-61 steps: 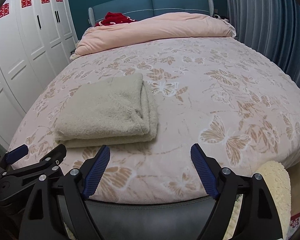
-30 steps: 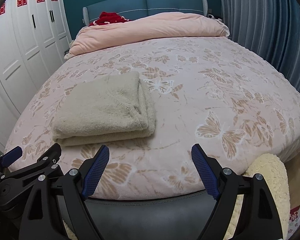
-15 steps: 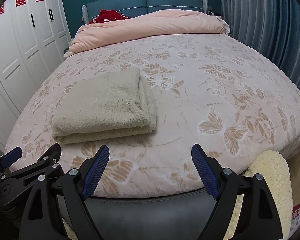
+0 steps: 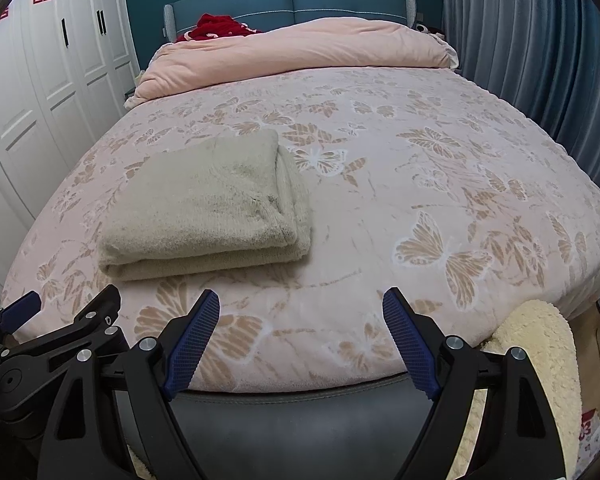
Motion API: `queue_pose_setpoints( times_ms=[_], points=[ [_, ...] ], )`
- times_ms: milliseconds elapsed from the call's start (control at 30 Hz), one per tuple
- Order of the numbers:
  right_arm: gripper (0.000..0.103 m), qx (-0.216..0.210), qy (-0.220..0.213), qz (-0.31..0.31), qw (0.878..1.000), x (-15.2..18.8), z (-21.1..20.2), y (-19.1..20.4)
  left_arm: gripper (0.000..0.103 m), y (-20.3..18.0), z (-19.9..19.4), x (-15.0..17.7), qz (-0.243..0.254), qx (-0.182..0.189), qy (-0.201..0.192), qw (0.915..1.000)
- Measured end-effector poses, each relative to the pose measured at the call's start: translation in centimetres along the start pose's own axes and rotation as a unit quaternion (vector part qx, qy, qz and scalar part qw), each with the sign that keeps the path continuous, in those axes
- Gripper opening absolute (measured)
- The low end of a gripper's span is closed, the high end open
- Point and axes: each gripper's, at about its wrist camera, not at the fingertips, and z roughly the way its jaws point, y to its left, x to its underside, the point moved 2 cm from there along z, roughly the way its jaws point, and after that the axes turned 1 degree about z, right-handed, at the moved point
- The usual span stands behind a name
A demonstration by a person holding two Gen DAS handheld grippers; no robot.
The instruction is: Fold small clothes
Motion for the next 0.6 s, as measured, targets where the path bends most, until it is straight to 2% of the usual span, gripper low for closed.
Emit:
queue_pose_setpoints(
  times_ms=[600],
  points=[
    [0.082,0.006,0.003,0.001,1.0,0.1,0.08,0.14,0.092,-0.27,0.26,0.01,0.003,0.0,0.003,1.0]
  ],
)
